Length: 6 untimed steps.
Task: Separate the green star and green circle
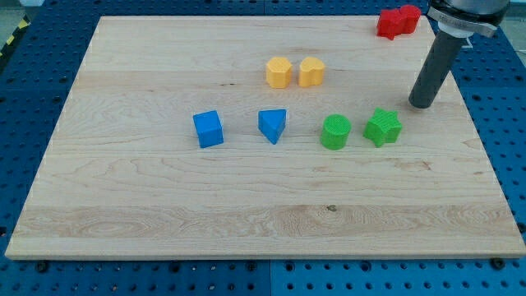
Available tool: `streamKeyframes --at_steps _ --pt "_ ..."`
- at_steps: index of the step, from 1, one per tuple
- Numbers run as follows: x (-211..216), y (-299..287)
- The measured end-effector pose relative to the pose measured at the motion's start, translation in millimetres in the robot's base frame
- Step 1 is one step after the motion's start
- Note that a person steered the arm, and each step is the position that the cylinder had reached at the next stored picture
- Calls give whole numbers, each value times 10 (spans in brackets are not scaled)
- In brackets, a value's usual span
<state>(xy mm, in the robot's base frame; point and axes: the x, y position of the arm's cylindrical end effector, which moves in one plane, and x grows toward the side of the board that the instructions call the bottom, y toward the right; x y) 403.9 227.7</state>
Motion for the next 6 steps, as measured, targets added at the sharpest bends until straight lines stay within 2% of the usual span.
streamKeyframes --at_steps 6 --pt "320 0"
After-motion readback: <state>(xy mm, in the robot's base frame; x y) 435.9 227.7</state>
